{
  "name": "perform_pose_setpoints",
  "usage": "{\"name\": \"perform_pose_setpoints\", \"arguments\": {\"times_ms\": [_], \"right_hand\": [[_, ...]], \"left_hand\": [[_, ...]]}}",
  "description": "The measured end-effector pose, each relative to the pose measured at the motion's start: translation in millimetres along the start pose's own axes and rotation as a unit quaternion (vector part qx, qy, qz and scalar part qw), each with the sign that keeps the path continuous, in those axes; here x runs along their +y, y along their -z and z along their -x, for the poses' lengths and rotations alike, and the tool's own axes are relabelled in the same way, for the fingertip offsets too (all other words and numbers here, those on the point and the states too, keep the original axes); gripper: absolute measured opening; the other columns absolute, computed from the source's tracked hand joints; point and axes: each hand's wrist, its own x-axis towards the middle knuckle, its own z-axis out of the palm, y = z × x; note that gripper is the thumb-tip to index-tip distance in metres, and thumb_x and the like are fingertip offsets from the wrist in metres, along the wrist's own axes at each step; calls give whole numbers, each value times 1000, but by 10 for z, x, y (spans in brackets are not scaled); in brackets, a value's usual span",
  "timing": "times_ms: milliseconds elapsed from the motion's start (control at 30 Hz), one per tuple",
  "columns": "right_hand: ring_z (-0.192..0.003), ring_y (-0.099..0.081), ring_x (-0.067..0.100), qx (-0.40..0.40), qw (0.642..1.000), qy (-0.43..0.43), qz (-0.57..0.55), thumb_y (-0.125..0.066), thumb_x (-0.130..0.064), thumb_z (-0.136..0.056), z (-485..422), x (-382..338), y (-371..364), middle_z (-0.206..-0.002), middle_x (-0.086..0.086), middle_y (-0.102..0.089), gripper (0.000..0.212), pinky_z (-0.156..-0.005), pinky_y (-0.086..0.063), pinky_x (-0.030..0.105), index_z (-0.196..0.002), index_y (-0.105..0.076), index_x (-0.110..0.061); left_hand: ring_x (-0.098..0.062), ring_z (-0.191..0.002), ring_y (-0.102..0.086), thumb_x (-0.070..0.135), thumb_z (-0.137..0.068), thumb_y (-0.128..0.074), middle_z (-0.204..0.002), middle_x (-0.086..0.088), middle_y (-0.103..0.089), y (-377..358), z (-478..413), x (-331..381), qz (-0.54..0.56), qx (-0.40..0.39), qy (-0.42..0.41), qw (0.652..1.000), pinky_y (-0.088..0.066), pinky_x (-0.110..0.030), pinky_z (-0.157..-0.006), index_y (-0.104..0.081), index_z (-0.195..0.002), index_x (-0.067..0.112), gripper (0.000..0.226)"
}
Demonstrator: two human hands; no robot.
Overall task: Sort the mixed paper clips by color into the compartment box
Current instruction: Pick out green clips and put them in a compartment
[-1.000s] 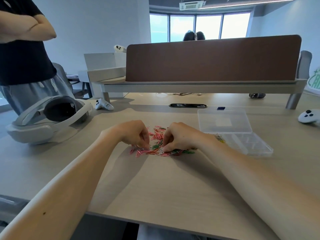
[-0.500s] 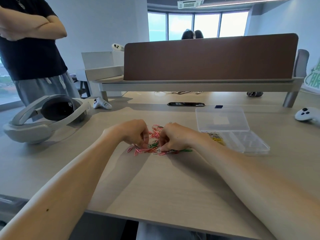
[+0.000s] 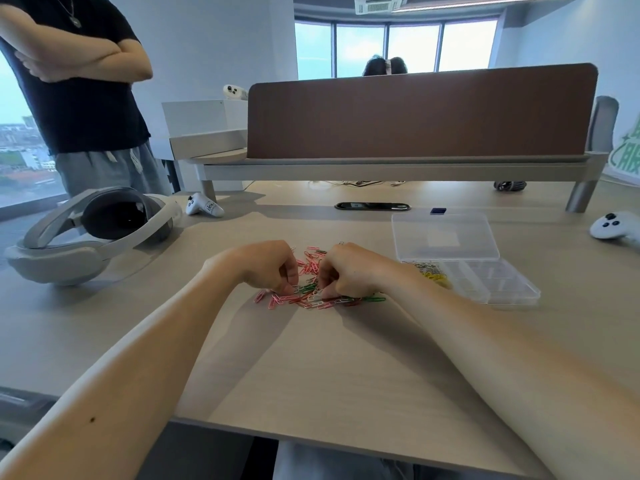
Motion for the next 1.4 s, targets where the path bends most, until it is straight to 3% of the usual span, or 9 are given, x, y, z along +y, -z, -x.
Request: {"name": "perform_pose_setpoints", "arguments": {"times_ms": [133, 300, 433, 633, 933, 1267, 1400], "right_hand": [[-65, -51, 1, 13, 1000, -7, -25, -74, -24, -84, 9, 21, 3, -68, -13, -58, 12, -55, -36, 16, -75, -66, -23], [-64, -54, 3, 36, 996, -28, -78, -73, -19, -83, 16, 86, 38, -67, -10, -62, 16, -59, -41, 20, -69, -66, -24], [-68, -58, 8, 49, 991, -43, -120, -72, -17, -83, 65, 154, 114, -74, -6, -66, 3, -68, -51, 27, -80, -72, -17], [-64, -56, 8, 47, 985, -60, -158, -71, -13, -84, 226, 271, 315, -75, -2, -67, 1, -63, -48, 25, -83, -71, -13], [-67, -56, 12, 11, 981, -131, -146, -70, -10, -84, 736, 800, 710, -71, -2, -65, 11, -61, -46, 26, -75, -67, -16], [-59, -58, 6, -27, 976, -190, -104, -76, -14, -80, 978, 1042, 634, -77, 0, -69, 5, -54, -48, 18, -82, -73, -17], [-68, -67, 13, -13, 972, -186, -141, -80, -6, -76, 1007, 1089, 628, -77, 0, -72, 12, -64, -55, 21, -81, -75, -16]], "left_hand": [[-8, -67, -59, 16, -81, -73, -73, 10, -66, 24, 22, 1, 30, 13, -9, 999, -49, -24, -72, -67, -77, 25, 11], [-12, -72, -64, 13, -81, -74, -80, 1, -72, 66, 65, 0, 107, 50, -10, 993, -53, -29, -77, -72, -89, 18, 9], [-12, -68, -71, 5, -83, -71, -84, -9, -74, 96, 102, 73, 179, 40, -18, 983, -55, -20, -66, -70, -96, 7, 13], [-22, -69, -72, 0, -82, -71, -82, -10, -72, 147, 53, 259, 261, 38, -36, 964, -60, -32, -70, -70, -96, 3, 14], [-20, -67, -72, 3, -84, -69, -87, -14, -72, 99, -241, 935, 249, 35, -128, 959, -60, -29, -68, -69, -99, 1, 15], [-4, -56, -66, 10, -82, -73, -68, 8, -69, -74, -572, 1528, 158, 22, -181, 970, -53, -15, -60, -71, -95, 10, 13], [-5, -57, -68, 9, -80, -74, -70, 7, -70, -84, -611, 1584, 148, 13, -178, 973, -52, -14, -57, -72, -96, 9, 16]]}}
